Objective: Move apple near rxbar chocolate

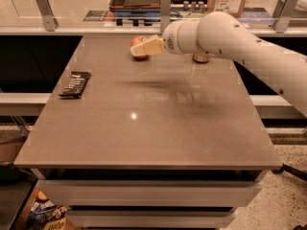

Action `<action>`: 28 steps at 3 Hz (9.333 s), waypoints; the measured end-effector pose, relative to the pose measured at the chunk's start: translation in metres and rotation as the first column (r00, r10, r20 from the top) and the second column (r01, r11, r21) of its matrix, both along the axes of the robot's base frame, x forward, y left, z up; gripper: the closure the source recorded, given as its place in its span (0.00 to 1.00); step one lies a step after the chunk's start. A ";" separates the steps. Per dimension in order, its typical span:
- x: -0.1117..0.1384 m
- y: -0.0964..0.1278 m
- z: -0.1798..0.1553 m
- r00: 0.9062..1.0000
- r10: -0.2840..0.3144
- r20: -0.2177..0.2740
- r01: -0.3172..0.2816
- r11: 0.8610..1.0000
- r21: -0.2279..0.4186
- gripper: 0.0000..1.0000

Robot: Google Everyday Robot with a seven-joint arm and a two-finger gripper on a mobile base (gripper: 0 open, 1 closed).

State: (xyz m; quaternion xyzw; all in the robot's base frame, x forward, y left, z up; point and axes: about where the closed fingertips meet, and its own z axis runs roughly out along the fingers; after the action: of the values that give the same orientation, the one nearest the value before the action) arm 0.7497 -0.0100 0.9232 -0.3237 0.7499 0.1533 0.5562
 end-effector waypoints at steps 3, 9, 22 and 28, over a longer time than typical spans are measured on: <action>0.043 0.020 -0.033 0.996 0.045 -0.076 -0.042 0.998 0.041 0.00; 0.074 0.057 -0.073 0.983 0.082 -0.165 -0.070 0.995 0.077 0.18; -0.133 0.151 -0.045 0.837 0.488 -0.247 -0.517 0.853 -0.067 1.00; -0.149 0.178 -0.088 0.819 0.509 -0.265 -0.544 0.835 -0.079 0.59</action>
Offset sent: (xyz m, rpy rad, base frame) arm 0.0474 0.0123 -0.0338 0.0597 0.0706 0.0272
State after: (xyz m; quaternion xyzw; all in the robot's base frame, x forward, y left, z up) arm 0.6010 0.1679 0.8352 -0.5395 0.7001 0.2809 0.3738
